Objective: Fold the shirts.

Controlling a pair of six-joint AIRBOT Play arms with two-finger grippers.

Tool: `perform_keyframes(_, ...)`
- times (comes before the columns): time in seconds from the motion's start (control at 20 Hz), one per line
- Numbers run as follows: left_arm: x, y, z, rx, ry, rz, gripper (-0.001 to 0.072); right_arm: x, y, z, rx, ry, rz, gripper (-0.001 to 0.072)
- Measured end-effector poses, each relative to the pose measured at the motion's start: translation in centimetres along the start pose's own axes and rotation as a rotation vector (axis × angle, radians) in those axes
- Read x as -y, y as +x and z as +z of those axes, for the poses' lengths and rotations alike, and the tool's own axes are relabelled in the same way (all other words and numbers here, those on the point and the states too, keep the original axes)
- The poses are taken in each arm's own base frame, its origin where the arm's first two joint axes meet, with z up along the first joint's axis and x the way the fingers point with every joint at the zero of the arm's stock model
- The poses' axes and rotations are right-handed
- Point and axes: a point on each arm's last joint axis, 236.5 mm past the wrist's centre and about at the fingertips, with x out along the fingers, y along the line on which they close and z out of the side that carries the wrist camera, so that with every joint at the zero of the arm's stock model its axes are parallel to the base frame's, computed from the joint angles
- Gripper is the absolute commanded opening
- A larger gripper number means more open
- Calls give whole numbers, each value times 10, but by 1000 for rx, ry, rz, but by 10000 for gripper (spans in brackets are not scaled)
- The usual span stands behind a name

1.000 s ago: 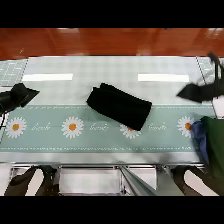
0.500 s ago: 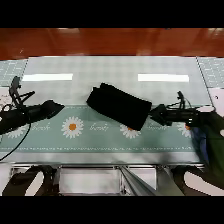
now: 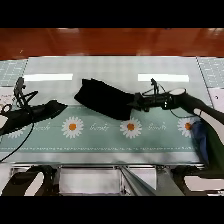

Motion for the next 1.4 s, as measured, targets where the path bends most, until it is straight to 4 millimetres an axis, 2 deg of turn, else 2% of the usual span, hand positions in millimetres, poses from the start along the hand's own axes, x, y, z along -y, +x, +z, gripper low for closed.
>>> perform_keyframes(0.15, 0, 0, 0, 0, 1, 0, 16, -67, -16, 31, -5, -197, 15, 27)
perform_keyframes(0.25, 0, 0, 0, 1, 1, 0, 16, -106, -39, 51, 8, -333, -23, 27)
perform_keyframes(0.35, 0, 0, -1, -3, 1, -1, 16, -140, -76, 74, 52, -454, -92, 27)
perform_keyframes(0.45, 1, 0, -3, -13, 1, -2, 16, -166, -124, 95, 126, -533, -158, 26)
perform_keyframes(0.5, 1, 0, -4, -18, 1, -3, 16, -175, -152, 105, 170, -550, -188, 26)
perform_keyframes(0.6, 2, 0, -8, -31, -1, -7, 16, -179, -209, 118, 260, -544, -246, 26)
perform_keyframes(0.7, 3, -1, -7, -33, 0, -10, 16, -171, -265, 125, 345, -503, -299, 26)
perform_keyframes(0.8, 8, -3, -3, -22, 7, -18, 16, -154, -322, 126, 429, -442, -355, 26)
perform_keyframes(0.95, 20, -10, 12, 11, 30, -36, 16, -118, -404, 118, 549, -310, -438, 26)
perform_keyframes(1.1, 33, -18, 30, 63, 56, -49, 16, -76, -472, 99, 640, -156, -496, 26)
perform_keyframes(1.25, 42, -26, 52, 139, 76, -56, 16, -30, -518, 68, 683, 30, -522, 26)
perform_keyframes(1.4, 45, -32, 73, 222, 81, -55, 16, 5, -548, 33, 724, 192, -544, 26)
